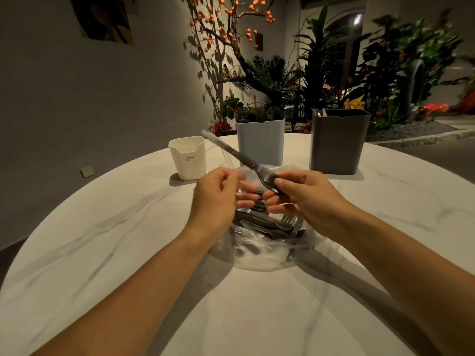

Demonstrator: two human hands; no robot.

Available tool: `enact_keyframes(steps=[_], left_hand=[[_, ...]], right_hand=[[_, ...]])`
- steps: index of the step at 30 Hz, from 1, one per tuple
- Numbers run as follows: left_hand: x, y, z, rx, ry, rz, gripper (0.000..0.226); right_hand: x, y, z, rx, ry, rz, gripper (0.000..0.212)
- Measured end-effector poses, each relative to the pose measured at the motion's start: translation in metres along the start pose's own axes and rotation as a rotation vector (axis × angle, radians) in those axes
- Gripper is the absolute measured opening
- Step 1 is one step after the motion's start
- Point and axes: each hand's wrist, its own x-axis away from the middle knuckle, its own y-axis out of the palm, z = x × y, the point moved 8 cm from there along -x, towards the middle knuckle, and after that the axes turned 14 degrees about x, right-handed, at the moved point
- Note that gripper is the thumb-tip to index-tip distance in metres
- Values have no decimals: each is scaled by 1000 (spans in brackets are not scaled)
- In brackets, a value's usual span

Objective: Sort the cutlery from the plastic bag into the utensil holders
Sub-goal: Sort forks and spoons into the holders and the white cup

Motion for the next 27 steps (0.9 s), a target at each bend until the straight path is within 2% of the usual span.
enact_keyframes(steps=[3, 7, 9, 15, 17, 20, 27], left_hand=[[7, 7, 8, -230, 171, -74, 22], [27, 27, 35, -716, 755, -106, 15], [26, 31, 36, -850, 853, -99, 19], [27, 32, 35, -915, 731, -213, 9], [21, 34, 36, -753, 576, -278, 12], [18, 43, 22, -413, 210, -416, 17], [18, 47, 10, -71, -95, -334, 20]], right_hand=[[0, -8, -4, 6, -39, 97, 20], [3, -7, -8, 160, -115, 130, 20], [4, -5, -13, 254, -178, 141, 20], [6, -7, -22, 279, -298, 144, 21], [6, -5, -23, 240, -308, 121, 21], [5, -2, -23, 169, -319, 76, 20], [2, -4, -22, 140, -276, 106, 18]])
